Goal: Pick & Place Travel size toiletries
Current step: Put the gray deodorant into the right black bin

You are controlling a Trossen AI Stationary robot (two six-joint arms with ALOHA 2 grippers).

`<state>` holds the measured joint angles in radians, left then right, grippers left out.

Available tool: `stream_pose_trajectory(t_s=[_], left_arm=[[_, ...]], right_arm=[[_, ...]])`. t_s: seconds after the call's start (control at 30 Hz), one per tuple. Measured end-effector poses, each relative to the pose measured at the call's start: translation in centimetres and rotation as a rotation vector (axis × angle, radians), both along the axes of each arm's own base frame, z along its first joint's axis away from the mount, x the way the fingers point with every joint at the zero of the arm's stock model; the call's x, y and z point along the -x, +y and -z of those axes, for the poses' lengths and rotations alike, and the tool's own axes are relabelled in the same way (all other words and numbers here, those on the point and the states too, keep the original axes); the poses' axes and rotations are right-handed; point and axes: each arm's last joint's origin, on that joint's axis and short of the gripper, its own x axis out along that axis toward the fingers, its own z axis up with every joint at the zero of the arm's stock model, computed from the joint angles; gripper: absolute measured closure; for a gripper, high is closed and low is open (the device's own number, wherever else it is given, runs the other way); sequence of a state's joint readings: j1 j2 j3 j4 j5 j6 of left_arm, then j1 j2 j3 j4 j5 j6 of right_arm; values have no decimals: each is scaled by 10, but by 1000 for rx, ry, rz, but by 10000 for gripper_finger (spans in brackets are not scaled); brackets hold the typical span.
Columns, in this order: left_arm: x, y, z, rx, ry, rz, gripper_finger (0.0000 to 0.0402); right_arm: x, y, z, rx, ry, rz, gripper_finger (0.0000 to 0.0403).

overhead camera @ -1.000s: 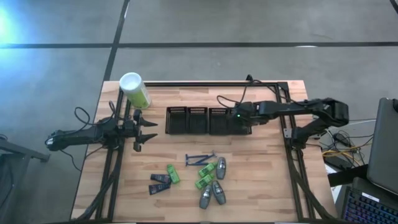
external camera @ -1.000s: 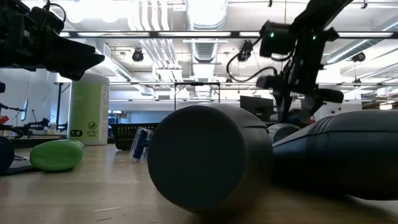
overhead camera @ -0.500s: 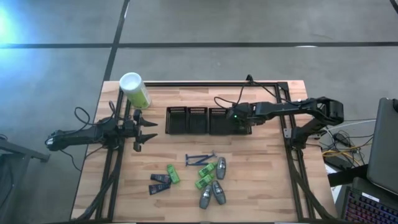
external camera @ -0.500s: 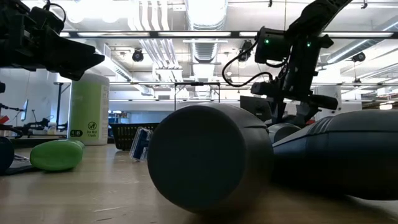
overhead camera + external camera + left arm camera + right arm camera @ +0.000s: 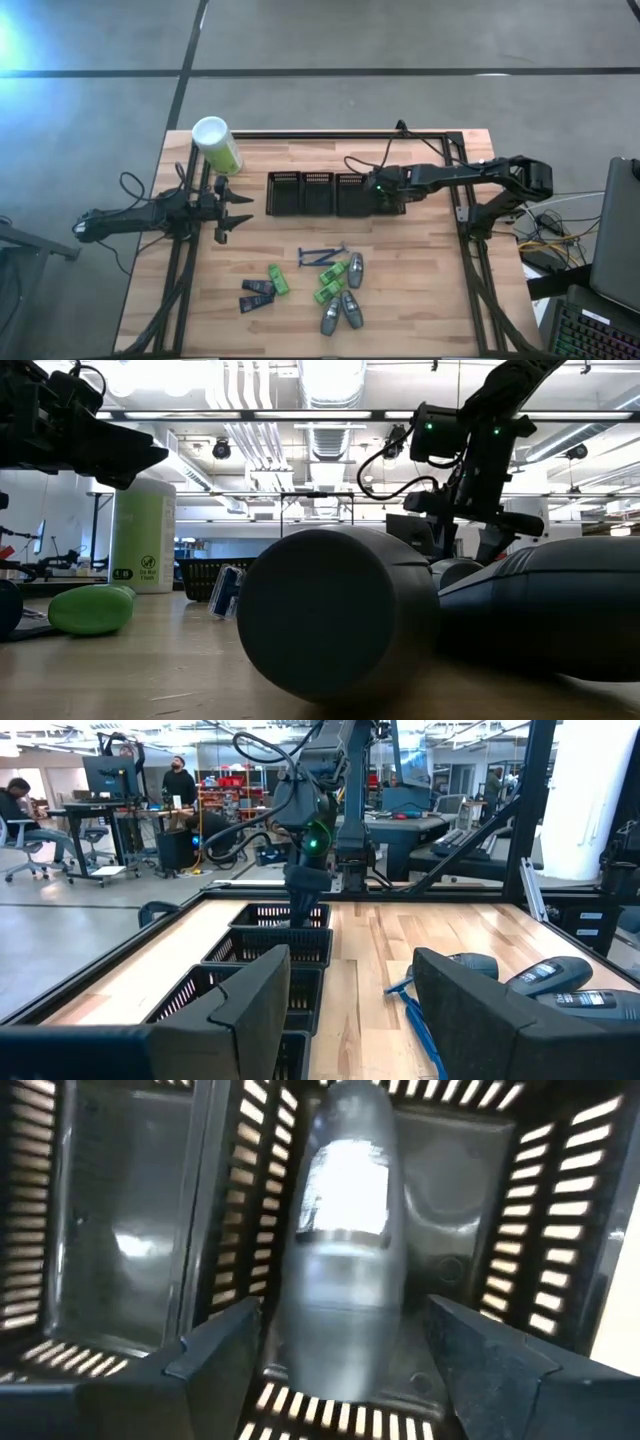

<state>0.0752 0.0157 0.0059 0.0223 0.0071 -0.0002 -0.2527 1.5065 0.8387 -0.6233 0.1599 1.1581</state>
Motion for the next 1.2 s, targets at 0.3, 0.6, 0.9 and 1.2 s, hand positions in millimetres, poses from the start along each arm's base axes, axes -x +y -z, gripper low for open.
stream_pose_trajectory(t_s=[0.3, 0.6, 0.9, 1.2], left_arm=[[0, 0, 0, 0, 0, 0, 184], [0, 0, 0, 0, 0, 0, 183], [0, 0, 0, 0, 0, 0, 184], [0, 0, 0, 0, 0, 0, 183]], right_arm=[[3, 7, -12, 23, -35, -60, 85], [9, 16, -30, 57, -92, -82, 52], [6, 38, -32, 32, -117, -121, 49], [3, 62, -30, -66, -140, -163, 73]])
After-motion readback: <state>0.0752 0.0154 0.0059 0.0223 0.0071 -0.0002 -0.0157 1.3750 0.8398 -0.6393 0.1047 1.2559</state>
